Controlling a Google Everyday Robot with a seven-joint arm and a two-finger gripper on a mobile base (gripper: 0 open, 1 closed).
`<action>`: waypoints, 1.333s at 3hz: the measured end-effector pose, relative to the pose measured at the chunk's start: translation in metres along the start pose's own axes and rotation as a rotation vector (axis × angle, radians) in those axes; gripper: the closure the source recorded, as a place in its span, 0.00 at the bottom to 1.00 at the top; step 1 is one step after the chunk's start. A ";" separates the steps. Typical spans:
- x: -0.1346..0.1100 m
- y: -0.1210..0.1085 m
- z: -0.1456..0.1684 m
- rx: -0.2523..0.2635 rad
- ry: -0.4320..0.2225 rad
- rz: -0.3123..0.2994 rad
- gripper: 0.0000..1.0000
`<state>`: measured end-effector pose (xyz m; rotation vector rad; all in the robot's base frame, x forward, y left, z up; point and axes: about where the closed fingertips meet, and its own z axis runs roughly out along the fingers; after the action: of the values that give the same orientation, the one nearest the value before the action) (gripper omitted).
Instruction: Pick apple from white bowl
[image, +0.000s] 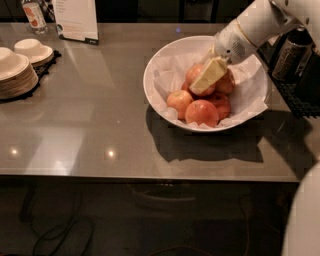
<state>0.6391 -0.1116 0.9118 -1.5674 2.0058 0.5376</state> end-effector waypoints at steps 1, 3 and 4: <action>-0.031 0.002 -0.007 -0.089 -0.021 -0.056 1.00; -0.087 -0.016 -0.054 -0.002 -0.098 -0.143 1.00; -0.097 -0.019 -0.072 0.044 -0.122 -0.162 1.00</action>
Offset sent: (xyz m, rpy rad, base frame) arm 0.0393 0.0190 0.1490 0.0371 -0.0644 0.2172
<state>0.6639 -0.0865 1.0290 -1.6137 1.7711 0.5094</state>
